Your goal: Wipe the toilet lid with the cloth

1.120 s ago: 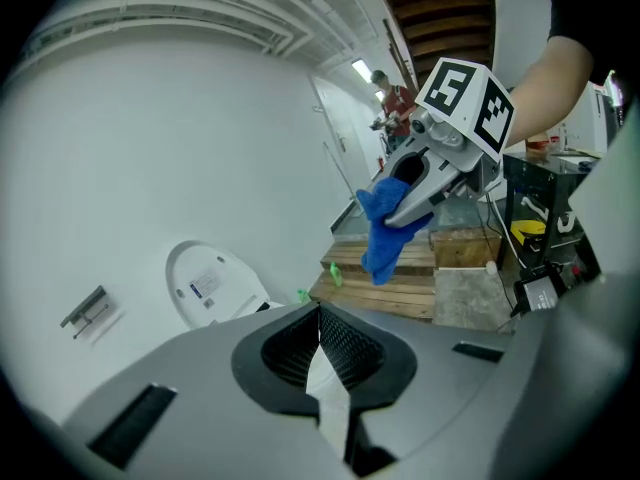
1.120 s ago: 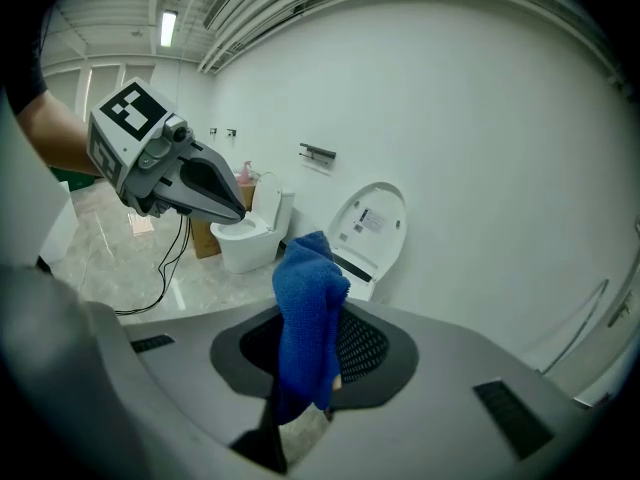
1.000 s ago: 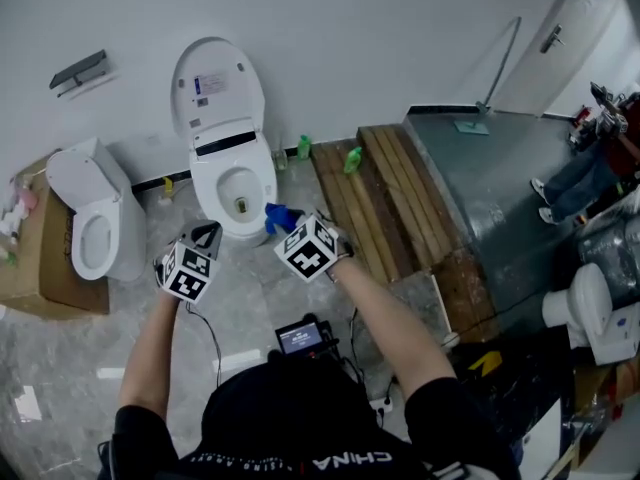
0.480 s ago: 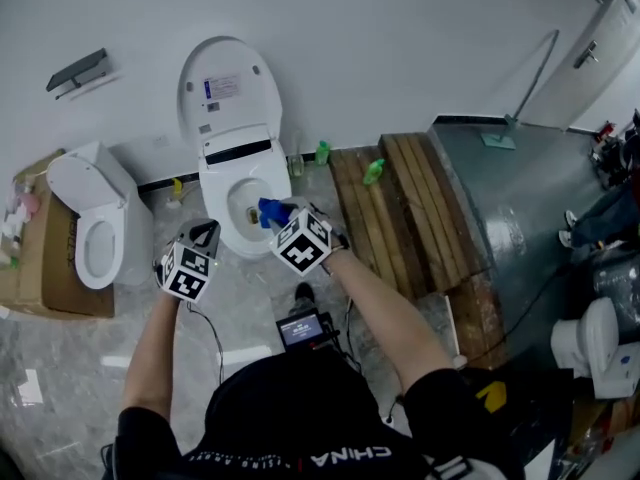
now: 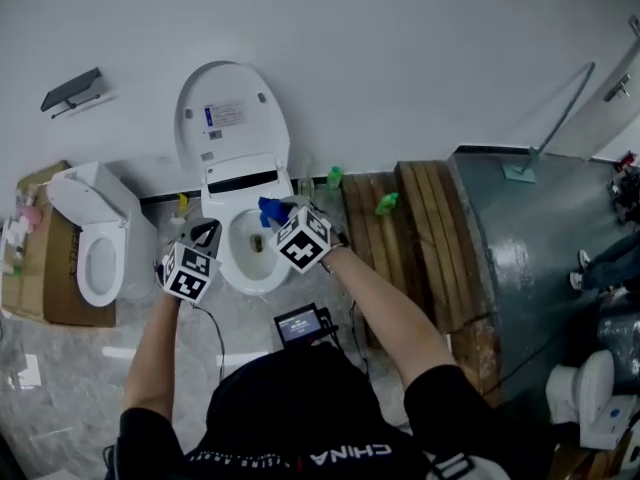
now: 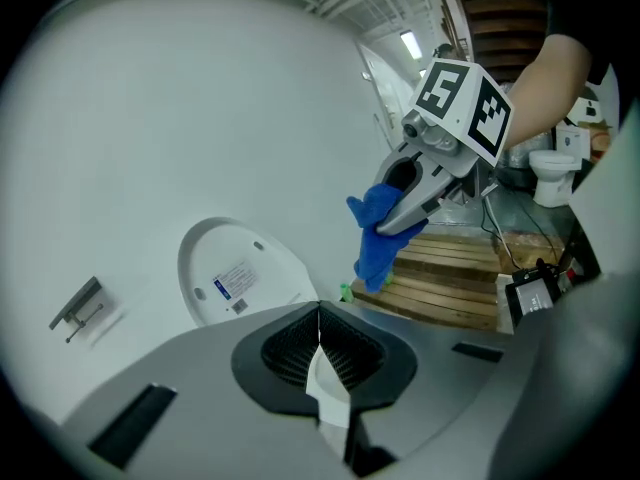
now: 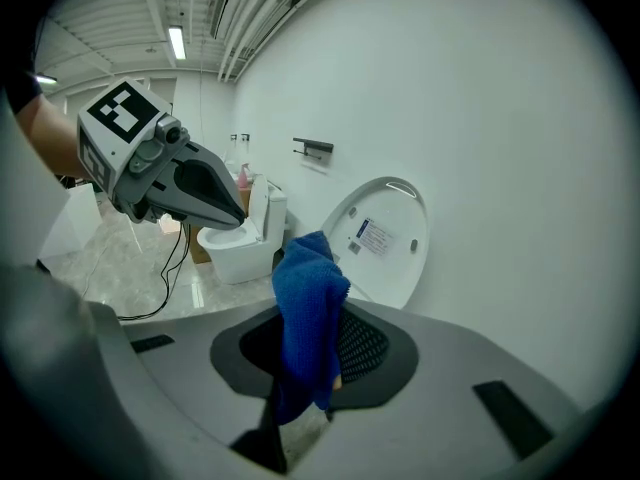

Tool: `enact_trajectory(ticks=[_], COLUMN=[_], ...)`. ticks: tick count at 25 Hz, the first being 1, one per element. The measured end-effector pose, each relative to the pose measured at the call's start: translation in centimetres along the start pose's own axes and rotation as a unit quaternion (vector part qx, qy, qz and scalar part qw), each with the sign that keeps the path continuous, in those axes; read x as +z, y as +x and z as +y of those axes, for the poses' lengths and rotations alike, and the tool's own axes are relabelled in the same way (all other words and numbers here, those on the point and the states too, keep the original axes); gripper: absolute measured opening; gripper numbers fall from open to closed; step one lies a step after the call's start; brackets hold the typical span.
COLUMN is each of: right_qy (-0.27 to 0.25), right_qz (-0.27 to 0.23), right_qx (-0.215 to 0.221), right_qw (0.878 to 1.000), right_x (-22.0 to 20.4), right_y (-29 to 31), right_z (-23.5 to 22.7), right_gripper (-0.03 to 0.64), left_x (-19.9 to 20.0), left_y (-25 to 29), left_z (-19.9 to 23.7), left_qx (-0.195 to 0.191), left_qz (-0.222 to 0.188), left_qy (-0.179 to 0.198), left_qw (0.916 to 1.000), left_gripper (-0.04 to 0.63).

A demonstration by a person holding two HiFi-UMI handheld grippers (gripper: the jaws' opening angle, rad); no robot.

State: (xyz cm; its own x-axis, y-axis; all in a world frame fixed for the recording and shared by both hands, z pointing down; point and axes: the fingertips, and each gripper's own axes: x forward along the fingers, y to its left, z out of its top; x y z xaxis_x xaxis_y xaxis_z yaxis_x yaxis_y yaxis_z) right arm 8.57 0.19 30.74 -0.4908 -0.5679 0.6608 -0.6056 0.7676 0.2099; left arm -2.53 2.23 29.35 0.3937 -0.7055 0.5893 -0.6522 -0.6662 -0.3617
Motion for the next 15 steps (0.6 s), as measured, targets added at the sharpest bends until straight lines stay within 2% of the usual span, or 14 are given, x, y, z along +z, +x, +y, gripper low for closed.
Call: enact_trajectory(ticks=[5,8,15], right_qy=[-0.008,-0.007,-0.003], right_qz=[-0.008,-0.009,-0.003], right_qx=[0.012,0.018,0.024], right_qw=[1.0,1.0,1.0], right_x=[1.4,1.8,2.0], right_y=[2.3,3.4,5.3], right_z=[-3.8,-5.1,-4.9], right_gripper=[0.091,0.091,0.091], left_x=[1.7,2.3,0.7], left_y=[3.3,4.6,6.4], left_z=[2.8,3.7,4.1], left_qx=[0.007,0.008,-0.013], left_qz=[0.004,0.008,0.022], left_qy=[-0.021,-0.018,-0.014], left_qw=[0.9997,0.9998,0.9996], left_gripper=[0.012,0.012,0.012])
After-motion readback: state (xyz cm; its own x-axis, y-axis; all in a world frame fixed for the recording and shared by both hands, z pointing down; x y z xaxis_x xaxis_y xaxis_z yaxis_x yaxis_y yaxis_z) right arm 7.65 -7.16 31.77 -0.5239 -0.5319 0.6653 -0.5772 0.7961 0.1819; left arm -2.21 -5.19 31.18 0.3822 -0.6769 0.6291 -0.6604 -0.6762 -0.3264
